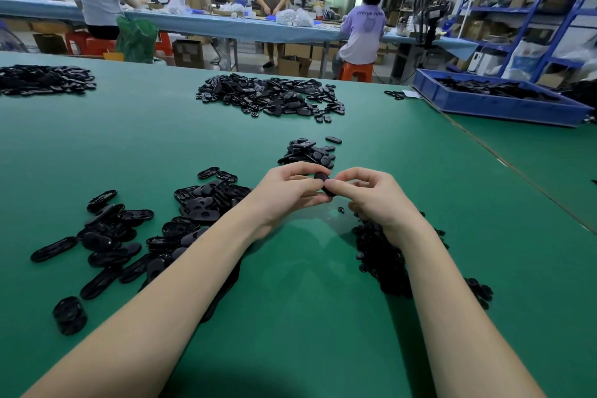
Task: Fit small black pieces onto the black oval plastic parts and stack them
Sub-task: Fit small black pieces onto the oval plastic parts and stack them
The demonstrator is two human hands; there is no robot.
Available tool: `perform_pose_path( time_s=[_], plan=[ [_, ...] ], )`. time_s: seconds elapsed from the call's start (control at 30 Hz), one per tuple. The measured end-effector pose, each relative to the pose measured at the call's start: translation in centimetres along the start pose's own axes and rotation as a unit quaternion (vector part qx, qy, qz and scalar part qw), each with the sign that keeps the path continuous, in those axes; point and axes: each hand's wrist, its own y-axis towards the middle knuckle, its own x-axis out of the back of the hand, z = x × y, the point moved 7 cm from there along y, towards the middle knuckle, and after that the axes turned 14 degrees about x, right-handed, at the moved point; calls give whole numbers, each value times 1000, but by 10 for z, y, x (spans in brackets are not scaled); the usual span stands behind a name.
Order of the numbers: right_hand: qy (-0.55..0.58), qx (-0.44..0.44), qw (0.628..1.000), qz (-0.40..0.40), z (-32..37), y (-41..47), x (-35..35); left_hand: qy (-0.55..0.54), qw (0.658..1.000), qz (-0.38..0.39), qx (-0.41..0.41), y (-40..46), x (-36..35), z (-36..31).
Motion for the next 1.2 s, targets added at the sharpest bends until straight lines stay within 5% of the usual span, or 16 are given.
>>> perform_pose_path(
  time_s=[0.3,0.7,1.2],
  plan=[
    [19,2,1000,25,2,-1,-3,16,1000,-9,8,-1,6,0],
    [-107,50,993,24,3,8,0,63,997,-45,-9,0,8,4],
    [-147,106,983,-38,12,5,-4,52,998,-25,-25,1,9,3]
  ],
)
